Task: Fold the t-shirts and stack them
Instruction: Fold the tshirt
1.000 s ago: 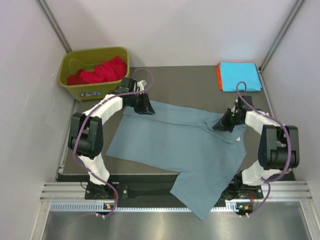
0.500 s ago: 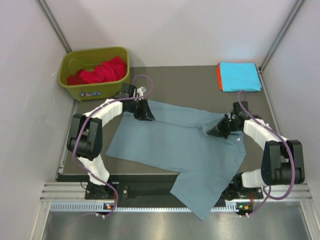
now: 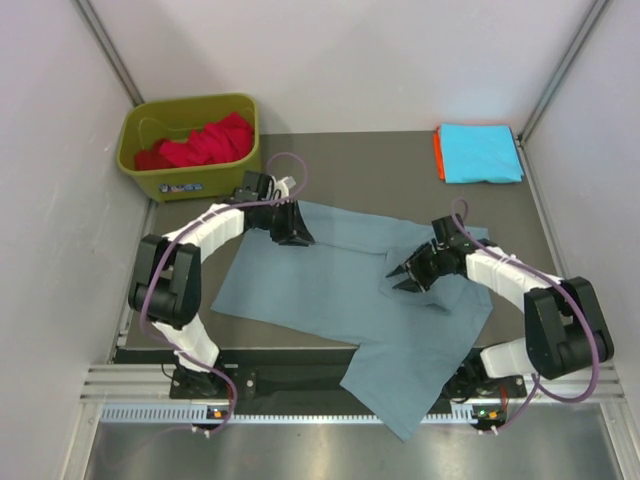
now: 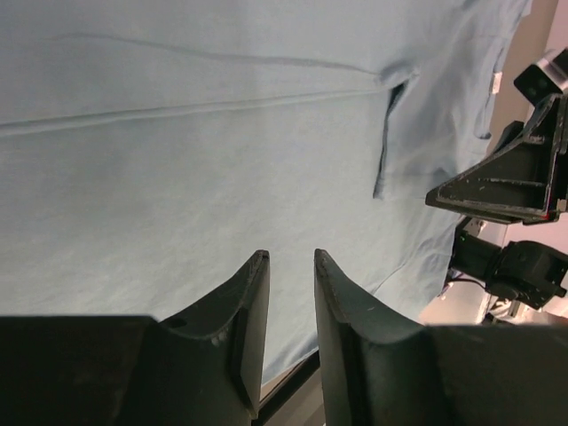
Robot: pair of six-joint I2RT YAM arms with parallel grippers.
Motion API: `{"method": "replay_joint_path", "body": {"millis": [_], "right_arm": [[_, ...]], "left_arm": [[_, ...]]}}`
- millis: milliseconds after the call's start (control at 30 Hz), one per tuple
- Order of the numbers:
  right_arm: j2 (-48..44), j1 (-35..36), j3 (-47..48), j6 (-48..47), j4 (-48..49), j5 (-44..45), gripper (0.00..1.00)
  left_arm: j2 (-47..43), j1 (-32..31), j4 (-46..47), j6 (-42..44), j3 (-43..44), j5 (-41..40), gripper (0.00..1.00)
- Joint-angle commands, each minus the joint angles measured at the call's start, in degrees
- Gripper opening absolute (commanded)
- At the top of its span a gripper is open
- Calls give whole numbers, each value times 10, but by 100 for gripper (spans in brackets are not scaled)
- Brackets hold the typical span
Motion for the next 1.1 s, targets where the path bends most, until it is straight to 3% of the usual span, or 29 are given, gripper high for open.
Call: {"method": "replay_joint_path", "body": {"millis": [0, 100, 200, 300, 433, 533, 767, 1067], "right_arm": [[-33, 1, 21, -32, -4, 11, 40], [-59, -5, 73, -125, -79, 40, 52], [-68, -14, 132, -234, -186, 106, 55], [-94, -45, 141, -287, -274, 174, 54], [-169, -111, 64, -312, -273, 198, 52], [-199, -156, 4, -321, -269, 193, 52], [-218, -163, -77, -317, -244, 209, 51], [-223, -182, -95, -324, -234, 220, 45]], "left_arm": [[-40, -20, 54, -15, -16, 37, 32], [-41, -54, 68, -32, -21, 43, 35], [-34, -110, 102, -65, -26, 36, 36], [-1, -174, 100, -111, 3, -30, 36], [52, -245, 78, -143, 42, -116, 36], [81, -270, 95, -179, 48, -125, 36], [134, -296, 84, -180, 93, -152, 37], [169, -310, 90, -195, 102, -156, 37]]}}
